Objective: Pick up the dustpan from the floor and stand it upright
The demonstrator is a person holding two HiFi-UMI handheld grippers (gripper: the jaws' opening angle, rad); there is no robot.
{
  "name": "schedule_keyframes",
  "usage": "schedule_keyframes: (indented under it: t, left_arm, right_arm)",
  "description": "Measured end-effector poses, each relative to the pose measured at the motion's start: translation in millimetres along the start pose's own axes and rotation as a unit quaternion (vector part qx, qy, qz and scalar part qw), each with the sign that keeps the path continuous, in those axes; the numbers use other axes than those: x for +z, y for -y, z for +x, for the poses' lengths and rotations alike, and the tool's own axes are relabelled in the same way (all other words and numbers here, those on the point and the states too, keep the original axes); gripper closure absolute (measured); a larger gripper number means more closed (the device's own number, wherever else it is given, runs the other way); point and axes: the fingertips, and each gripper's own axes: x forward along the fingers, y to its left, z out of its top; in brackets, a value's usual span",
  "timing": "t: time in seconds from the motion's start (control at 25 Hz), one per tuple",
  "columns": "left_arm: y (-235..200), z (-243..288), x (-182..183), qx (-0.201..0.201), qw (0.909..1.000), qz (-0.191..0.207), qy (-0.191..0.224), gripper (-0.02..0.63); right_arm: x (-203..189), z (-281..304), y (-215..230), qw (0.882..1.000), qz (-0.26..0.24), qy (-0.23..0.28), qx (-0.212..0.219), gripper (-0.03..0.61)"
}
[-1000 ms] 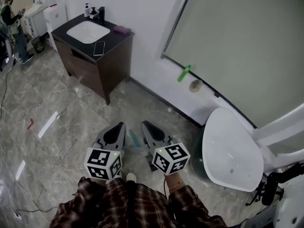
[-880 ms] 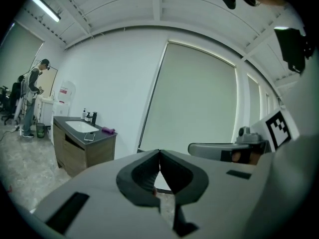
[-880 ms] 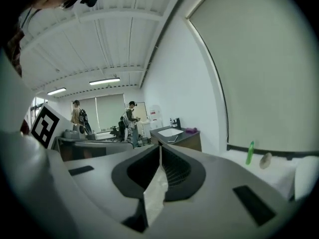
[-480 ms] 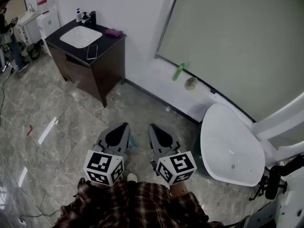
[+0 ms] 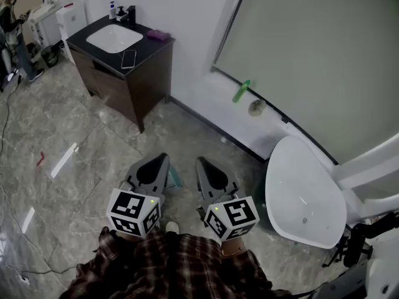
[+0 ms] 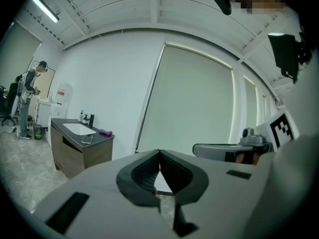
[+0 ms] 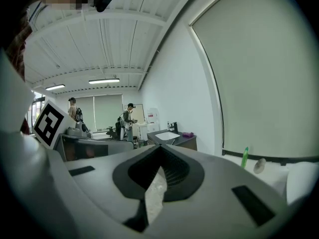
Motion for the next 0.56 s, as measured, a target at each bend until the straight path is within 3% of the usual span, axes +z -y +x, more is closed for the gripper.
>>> schedule_keyframes:
  t: [0.56]
  left_arm:
    - [-1, -6, -6, 0.001, 1.0, 0.0, -0.005, 0.603]
  right_arm:
    - [-5, -1, -14, 1.0, -0.01, -0.006, 0.013, 0.568]
